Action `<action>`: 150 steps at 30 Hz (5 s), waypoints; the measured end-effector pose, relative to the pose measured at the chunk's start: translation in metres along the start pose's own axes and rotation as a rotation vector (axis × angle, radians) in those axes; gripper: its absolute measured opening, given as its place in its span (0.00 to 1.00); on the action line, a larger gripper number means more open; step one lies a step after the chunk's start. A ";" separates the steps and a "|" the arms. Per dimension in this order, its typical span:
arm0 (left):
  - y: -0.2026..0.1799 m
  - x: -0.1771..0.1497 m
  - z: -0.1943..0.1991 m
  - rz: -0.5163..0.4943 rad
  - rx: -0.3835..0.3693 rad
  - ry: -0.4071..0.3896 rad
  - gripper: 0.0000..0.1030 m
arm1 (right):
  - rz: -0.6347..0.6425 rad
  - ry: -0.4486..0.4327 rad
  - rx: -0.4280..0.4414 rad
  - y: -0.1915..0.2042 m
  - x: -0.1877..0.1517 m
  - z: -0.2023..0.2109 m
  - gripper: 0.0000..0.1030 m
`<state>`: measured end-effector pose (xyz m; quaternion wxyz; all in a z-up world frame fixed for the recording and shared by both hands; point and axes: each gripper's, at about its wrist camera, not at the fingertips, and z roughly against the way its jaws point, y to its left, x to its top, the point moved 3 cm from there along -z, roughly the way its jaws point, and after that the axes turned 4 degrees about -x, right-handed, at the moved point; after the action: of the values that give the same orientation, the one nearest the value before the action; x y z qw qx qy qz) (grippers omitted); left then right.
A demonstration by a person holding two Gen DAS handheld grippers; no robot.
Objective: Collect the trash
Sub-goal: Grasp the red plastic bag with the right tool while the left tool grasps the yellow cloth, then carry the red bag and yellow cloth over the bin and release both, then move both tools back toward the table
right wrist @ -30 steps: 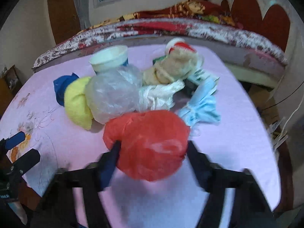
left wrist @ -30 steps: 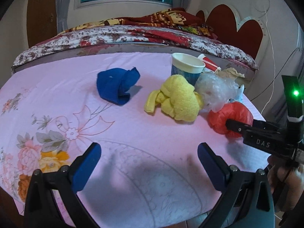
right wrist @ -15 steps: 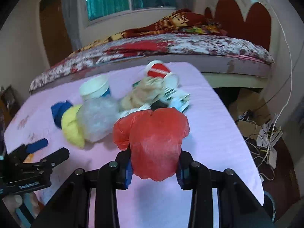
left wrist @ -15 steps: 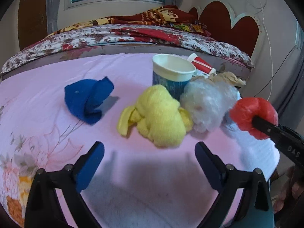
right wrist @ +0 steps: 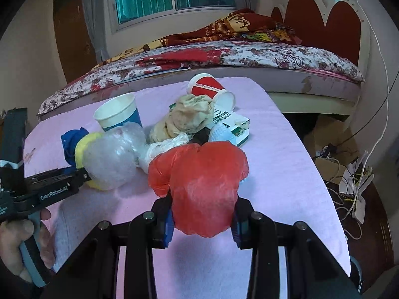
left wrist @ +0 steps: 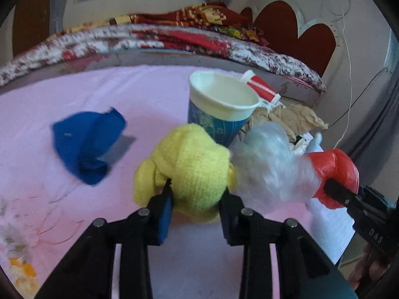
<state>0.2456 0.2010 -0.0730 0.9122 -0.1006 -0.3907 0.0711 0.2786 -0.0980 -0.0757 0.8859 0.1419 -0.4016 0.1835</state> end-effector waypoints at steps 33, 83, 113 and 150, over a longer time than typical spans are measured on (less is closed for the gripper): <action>-0.098 -0.055 0.108 -0.149 -0.064 -0.100 0.33 | 0.054 -0.103 -0.080 -0.070 -0.057 0.172 0.36; -0.343 -0.155 0.016 -0.459 -0.370 0.173 0.33 | -0.291 0.115 -0.301 -0.285 -0.215 0.187 0.36; -0.341 -0.215 -0.099 -0.390 -0.298 0.416 0.86 | -0.116 0.418 -0.300 -0.313 -0.289 0.059 0.86; -0.278 -0.161 0.033 -0.355 -0.171 0.144 0.96 | -0.177 0.226 -0.321 -0.236 -0.208 0.171 1.00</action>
<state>0.1256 -0.0976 -0.0966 0.9242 -0.1121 -0.3406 -0.1317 0.1420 -0.4211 -0.1501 0.9493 0.0123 -0.3097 0.0534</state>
